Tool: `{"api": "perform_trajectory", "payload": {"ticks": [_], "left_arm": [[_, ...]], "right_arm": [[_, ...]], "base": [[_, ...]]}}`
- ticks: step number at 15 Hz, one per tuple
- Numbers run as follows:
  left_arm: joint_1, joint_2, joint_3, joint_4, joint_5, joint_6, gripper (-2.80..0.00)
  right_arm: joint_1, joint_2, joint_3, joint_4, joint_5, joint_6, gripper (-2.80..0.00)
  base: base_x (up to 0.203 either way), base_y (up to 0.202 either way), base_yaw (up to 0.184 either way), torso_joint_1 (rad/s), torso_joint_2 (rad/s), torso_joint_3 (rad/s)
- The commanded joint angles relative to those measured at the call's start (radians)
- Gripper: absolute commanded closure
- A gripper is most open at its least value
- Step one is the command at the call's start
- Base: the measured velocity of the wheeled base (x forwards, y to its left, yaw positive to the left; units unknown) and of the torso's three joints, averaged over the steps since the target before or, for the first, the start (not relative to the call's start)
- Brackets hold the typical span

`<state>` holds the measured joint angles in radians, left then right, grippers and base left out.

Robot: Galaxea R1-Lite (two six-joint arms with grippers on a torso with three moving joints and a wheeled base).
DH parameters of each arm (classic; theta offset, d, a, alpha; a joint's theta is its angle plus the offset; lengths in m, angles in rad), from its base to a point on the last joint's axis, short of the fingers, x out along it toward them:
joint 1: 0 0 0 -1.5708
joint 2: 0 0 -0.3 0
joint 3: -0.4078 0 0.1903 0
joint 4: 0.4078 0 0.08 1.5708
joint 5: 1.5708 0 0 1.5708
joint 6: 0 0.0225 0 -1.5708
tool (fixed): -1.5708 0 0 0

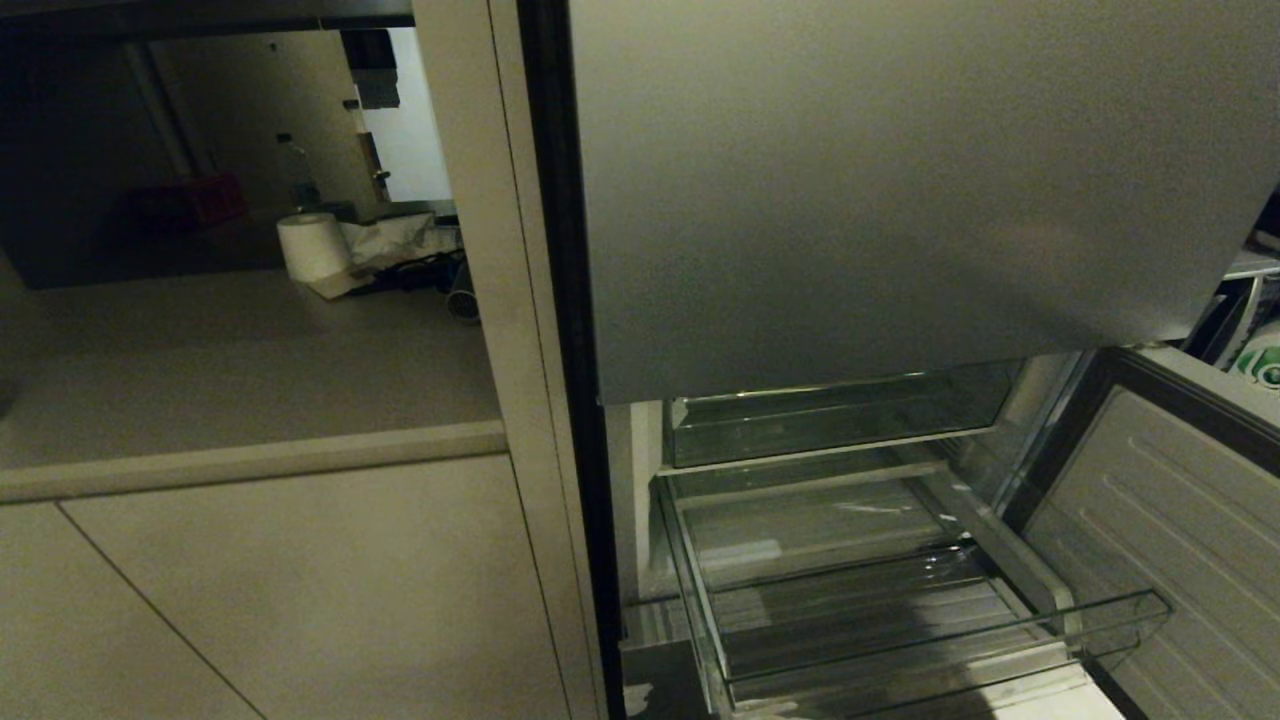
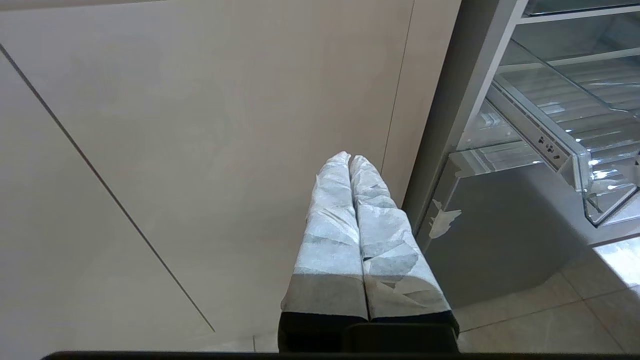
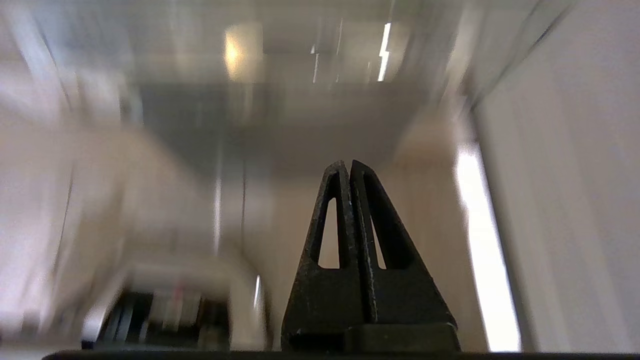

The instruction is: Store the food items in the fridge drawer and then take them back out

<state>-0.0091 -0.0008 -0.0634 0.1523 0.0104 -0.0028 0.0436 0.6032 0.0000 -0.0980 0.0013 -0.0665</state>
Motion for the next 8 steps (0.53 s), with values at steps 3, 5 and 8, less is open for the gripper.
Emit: {"api": "perform_trajectory", "payload": {"ticks": [3,5,8], "left_arm": [[0.000,0.001,-0.001,0.001,0.000,0.000,0.00],[0.000,0.001,-0.001,0.001,0.000,0.000,0.00],[0.000,0.001,0.001,0.001,0.000,0.000,0.00]], "right_arm": [[0.035,0.568,-0.016,-0.119,-0.009,0.027,0.00],[0.041,0.700,-0.033,-0.213,-0.007,0.037,0.00],[0.045,0.849,-0.101,-0.278,0.002,0.048,0.00]], "base": [[0.000,0.000,0.000,0.000,0.00,0.000],[0.000,0.000,0.000,0.000,0.00,0.000],[0.000,0.000,0.000,0.000,0.00,0.000]]}}
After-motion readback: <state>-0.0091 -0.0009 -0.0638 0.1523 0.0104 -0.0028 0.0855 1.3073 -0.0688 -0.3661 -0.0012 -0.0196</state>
